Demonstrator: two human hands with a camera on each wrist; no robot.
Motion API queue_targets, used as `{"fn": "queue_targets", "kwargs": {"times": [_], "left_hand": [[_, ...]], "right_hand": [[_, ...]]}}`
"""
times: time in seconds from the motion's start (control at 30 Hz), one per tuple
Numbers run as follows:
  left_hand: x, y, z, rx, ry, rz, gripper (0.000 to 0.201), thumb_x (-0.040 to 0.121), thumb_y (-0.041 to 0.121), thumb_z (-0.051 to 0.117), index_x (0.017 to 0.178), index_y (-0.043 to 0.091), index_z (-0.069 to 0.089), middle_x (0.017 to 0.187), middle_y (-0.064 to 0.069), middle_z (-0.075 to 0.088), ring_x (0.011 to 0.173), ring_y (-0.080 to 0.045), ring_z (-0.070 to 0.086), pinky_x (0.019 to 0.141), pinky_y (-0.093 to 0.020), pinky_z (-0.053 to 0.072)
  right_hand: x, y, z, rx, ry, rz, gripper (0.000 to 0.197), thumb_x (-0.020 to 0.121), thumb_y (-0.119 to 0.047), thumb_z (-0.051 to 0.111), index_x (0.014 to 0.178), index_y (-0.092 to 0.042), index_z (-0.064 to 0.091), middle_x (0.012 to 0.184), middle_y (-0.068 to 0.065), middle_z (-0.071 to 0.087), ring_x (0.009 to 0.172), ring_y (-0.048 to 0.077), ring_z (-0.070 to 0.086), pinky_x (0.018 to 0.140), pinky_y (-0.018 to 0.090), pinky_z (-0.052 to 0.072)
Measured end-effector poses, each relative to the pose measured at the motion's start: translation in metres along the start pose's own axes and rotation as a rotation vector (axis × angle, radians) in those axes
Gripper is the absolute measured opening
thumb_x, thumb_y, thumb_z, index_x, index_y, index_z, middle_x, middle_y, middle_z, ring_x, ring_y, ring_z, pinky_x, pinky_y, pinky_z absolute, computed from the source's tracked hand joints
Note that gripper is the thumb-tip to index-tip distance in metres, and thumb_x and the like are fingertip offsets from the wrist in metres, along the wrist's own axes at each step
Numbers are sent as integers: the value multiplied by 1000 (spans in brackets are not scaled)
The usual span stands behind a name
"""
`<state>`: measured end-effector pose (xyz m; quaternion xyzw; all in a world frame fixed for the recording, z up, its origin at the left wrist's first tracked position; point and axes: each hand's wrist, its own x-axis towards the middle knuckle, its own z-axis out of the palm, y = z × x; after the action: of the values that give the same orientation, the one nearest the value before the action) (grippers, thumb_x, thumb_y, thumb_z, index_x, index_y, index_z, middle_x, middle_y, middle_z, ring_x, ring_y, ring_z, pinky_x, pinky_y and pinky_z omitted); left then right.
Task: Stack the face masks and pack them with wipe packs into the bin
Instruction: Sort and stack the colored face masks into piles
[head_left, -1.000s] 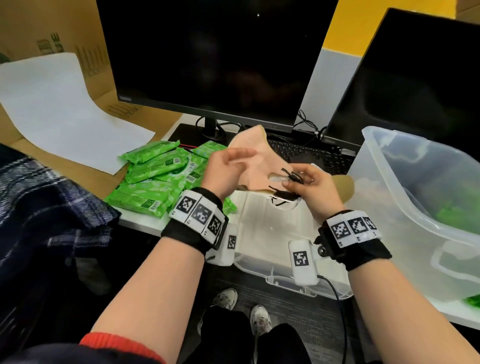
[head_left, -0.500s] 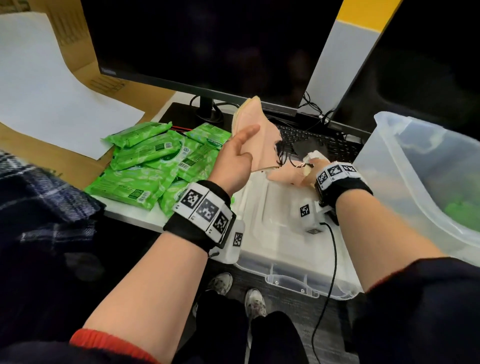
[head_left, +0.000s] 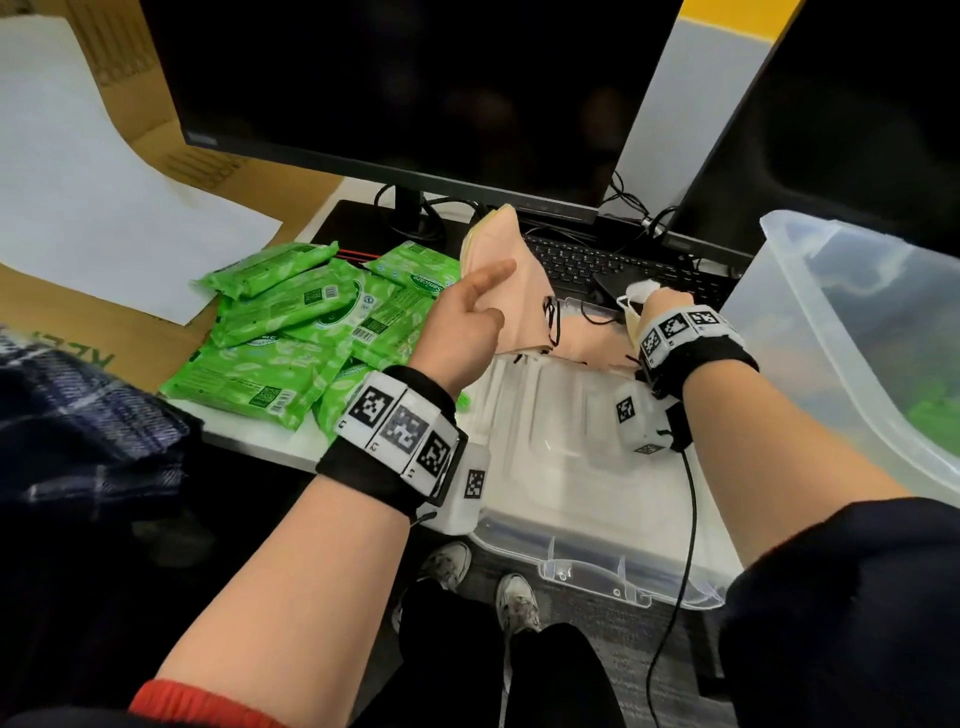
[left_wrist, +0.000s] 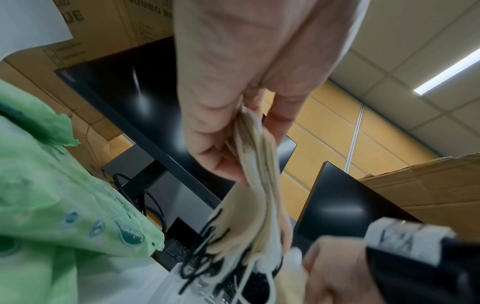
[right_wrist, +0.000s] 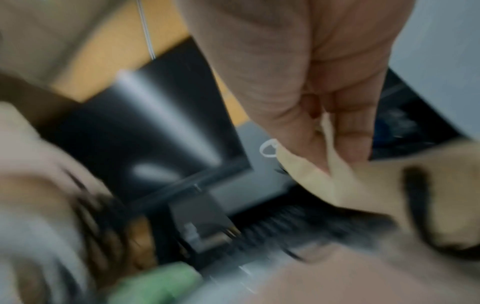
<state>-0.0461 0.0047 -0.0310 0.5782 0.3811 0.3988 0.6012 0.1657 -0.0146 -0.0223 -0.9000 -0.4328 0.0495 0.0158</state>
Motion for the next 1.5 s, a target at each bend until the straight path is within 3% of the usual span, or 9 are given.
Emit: {"fn": "queue_targets", "kwargs": {"times": [0.13, 0.2, 0.27, 0.43, 0.7, 0.9, 1.1, 1.3, 1.5], "left_hand": [[-2, 2, -1, -27, 33, -25, 47, 85, -6, 45, 125, 17, 56, 128, -2, 54, 120, -20, 51, 106, -40, 40], [-7, 4, -1, -46, 38, -37, 41, 85, 0, 50, 121, 17, 59, 122, -1, 57, 116, -19, 54, 105, -41, 41], [-13, 5, 1, -56, 29, -43, 38, 83, 5, 57, 119, 18, 60, 121, 1, 59, 114, -18, 56, 104, -40, 42], [-33, 12, 6, -121, 0, 43, 49, 74, 10, 74, 120, 13, 59, 118, 0, 62, 106, -12, 59, 96, -27, 47], [-54, 19, 6, -296, -20, 131, 75, 46, 35, 82, 112, 4, 62, 110, -13, 68, 103, -28, 65, 85, -47, 54], [-53, 18, 9, -197, 44, 134, 55, 59, 15, 79, 109, 2, 63, 103, -14, 70, 96, -29, 67, 87, -46, 54], [-52, 15, 11, -151, -2, 149, 37, 80, -14, 58, 113, 0, 57, 111, -18, 64, 86, -19, 64, 90, -37, 51], [-51, 10, 3, -113, -85, 290, 64, 76, -14, 54, 116, 36, 49, 132, -1, 50, 125, -22, 48, 105, -46, 40], [-44, 9, -4, -66, 53, 160, 40, 89, -8, 43, 95, 23, 68, 107, -1, 62, 97, -8, 54, 88, -20, 43]], "right_hand": [[0, -18, -27, 233, 161, -26, 18, 88, -5, 49, 101, -3, 62, 103, 17, 61, 103, 35, 56, 84, 31, 48], [-11, -26, -40, 350, 189, -119, 22, 79, 2, 57, 61, -10, 54, 67, 7, 51, 72, 25, 51, 54, 9, 40], [-31, -35, -50, 444, 190, -226, 38, 71, 3, 61, 47, -9, 35, 52, 3, 30, 51, 17, 31, 33, 12, 20], [-77, -48, -53, 488, 120, -471, 11, 71, -7, 64, 65, 1, 62, 58, 4, 48, 55, 12, 43, 51, 21, 34], [-128, -45, -41, 964, 108, -490, 40, 76, -31, 39, 87, -16, 74, 94, -1, 71, 95, 10, 61, 86, 25, 43], [-127, -37, -39, 900, 104, -507, 24, 88, -9, 46, 86, -20, 67, 84, -5, 67, 94, 16, 60, 87, 26, 45], [-122, -34, -33, 903, 184, -451, 17, 78, -19, 69, 67, -27, 60, 79, 3, 68, 77, 20, 64, 84, 40, 52], [-114, -27, -34, 915, 213, -415, 28, 64, -11, 71, 60, -35, 58, 75, 11, 61, 72, 32, 59, 75, 51, 53], [-119, -20, -41, 1195, 279, -454, 33, 70, 3, 59, 78, -29, 54, 86, 3, 60, 77, 20, 58, 71, 36, 50]]}}
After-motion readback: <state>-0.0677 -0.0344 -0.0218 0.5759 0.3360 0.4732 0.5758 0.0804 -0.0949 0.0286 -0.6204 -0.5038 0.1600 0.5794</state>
